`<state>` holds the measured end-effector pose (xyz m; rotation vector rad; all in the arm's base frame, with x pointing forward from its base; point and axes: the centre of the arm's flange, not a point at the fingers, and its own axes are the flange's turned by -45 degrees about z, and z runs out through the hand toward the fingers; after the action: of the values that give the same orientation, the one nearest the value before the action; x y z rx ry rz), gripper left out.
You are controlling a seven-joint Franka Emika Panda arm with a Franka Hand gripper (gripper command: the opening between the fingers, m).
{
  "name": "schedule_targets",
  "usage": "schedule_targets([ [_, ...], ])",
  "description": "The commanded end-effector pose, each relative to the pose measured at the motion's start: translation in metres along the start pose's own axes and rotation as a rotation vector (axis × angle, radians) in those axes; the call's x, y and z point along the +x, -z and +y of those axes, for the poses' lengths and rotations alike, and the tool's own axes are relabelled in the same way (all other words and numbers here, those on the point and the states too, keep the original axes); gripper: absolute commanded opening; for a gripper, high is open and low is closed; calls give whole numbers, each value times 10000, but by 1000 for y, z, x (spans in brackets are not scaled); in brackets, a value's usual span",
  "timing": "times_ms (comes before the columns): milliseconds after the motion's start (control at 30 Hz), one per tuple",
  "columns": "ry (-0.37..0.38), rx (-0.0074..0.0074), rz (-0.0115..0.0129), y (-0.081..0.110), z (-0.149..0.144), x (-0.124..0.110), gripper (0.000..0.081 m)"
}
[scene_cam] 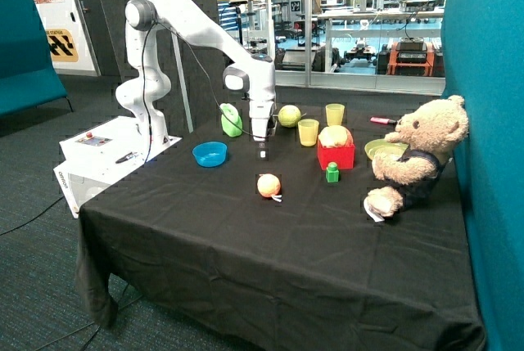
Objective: Roll the dices in the bowl
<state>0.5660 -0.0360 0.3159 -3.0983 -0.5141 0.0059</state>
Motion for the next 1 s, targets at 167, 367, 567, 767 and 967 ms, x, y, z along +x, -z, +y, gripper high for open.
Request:
schedule_targets([
  [167,-236,-15,36,-20,9,-8,66],
  [367,-220,-15,36,-22,11,-9,69],
  [567,-117,-15,35,-19,10,-7,189],
  [767,47,-16,35,-8,5,-1,463],
  [967,135,-16,35,-8,-5,-1,616],
])
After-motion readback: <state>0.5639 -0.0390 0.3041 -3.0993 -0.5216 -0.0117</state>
